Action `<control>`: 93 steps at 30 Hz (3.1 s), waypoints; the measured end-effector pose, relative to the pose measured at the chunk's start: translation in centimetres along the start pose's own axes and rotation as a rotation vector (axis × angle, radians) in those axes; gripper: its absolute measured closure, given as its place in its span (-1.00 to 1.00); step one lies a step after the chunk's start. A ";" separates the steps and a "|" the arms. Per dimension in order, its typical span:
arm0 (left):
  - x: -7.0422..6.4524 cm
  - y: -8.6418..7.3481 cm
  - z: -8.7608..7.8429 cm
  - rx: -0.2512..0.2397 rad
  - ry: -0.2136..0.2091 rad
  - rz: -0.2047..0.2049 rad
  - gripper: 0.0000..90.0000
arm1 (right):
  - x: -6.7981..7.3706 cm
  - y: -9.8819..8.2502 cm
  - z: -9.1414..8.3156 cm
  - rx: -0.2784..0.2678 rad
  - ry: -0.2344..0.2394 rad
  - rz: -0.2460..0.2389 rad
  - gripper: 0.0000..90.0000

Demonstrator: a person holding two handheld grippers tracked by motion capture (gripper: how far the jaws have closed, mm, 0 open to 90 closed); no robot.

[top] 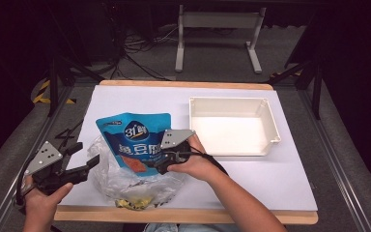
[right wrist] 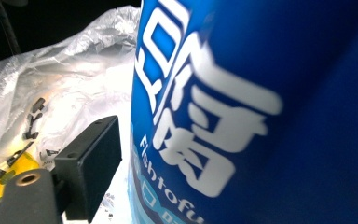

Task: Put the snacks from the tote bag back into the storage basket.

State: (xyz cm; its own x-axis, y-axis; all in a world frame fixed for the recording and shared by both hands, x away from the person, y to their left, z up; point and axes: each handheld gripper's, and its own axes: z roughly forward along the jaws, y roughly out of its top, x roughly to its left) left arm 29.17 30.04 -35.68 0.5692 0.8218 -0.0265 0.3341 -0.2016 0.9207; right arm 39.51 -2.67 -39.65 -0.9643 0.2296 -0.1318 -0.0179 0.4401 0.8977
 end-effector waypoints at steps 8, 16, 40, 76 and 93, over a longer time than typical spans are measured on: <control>0.0 0.0 0.0 -0.003 -0.004 0.002 -0.36 | 0.2 -0.4 0.8 0.025 -0.001 -0.014 -0.55; -0.1 0.0 0.1 -0.007 -0.006 0.005 -0.38 | 0.1 -0.6 0.9 0.049 0.027 -0.021 -0.25; -0.1 -0.1 0.2 -0.003 -0.010 0.005 -0.39 | -0.9 -0.3 0.6 0.074 0.035 0.023 0.12; 0.0 -0.2 0.4 -0.003 -0.013 0.006 -0.40 | -2.1 6.6 -3.7 0.070 0.015 0.019 0.14; 0.1 -0.3 0.6 0.000 -0.007 -0.012 -0.50 | -2.8 8.9 -5.8 0.048 -0.009 0.007 0.13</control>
State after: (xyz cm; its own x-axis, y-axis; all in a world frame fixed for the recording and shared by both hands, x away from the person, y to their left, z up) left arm 29.59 29.89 -36.16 0.5704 0.8204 -0.0403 0.3410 -0.1918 0.9203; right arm 40.48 -4.40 -28.87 -0.9619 0.2408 -0.1298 0.0018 0.4798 0.8774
